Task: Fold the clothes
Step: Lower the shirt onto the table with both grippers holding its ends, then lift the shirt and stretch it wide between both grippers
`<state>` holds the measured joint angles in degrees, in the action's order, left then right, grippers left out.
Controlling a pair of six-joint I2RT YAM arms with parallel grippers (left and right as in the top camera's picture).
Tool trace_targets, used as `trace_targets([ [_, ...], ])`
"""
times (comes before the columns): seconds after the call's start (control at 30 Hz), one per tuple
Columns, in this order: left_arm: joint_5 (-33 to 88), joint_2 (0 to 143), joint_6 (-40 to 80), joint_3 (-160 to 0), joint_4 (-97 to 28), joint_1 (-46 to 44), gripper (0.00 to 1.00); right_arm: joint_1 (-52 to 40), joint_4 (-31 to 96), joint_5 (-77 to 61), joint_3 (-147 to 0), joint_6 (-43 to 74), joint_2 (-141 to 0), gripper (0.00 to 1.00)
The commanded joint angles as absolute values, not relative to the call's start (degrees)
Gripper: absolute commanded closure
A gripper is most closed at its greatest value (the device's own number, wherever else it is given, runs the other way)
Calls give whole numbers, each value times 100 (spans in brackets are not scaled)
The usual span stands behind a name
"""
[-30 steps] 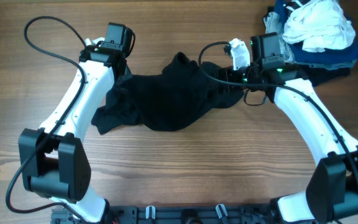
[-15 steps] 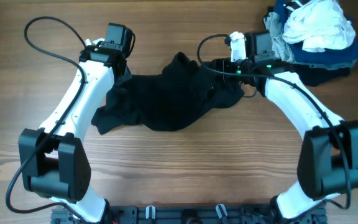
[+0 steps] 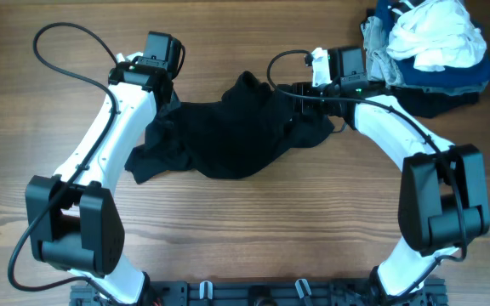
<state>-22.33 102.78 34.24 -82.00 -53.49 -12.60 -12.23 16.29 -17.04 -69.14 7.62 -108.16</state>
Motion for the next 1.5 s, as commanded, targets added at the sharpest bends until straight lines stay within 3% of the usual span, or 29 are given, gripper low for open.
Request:
trace_targets([
  [0.0,-2189,10320,3479,-8154,-5330,-1262,96,-1236,1514,-1691,-6991,788,-10908,52],
  [0.17,-2189,10320,3479,-8154,-5321,-1262,96,-1232,1450,-1695,-6991,941,-10855,95],
  [0.3,-2213,10267,3472,-8180,-5203,-1258,96,-1223,1400,-1673,-7067,939,-10619,96],
  [0.5,-2276,9808,2536,-8833,-5391,-1258,96,-989,1730,-1669,-7282,904,-9598,96],
  [0.77,-2405,8414,1509,-9935,-5634,-1221,96,45,2825,-1680,-7931,593,-7647,96],
  [1.2,-2403,5380,1367,-10090,-5227,-1221,96,1192,4119,-1844,-8866,296,-5395,96],
  [1.47,-2609,5078,1194,-10088,-5330,-1221,96,1229,4191,-1848,-8866,274,-5164,96],
])
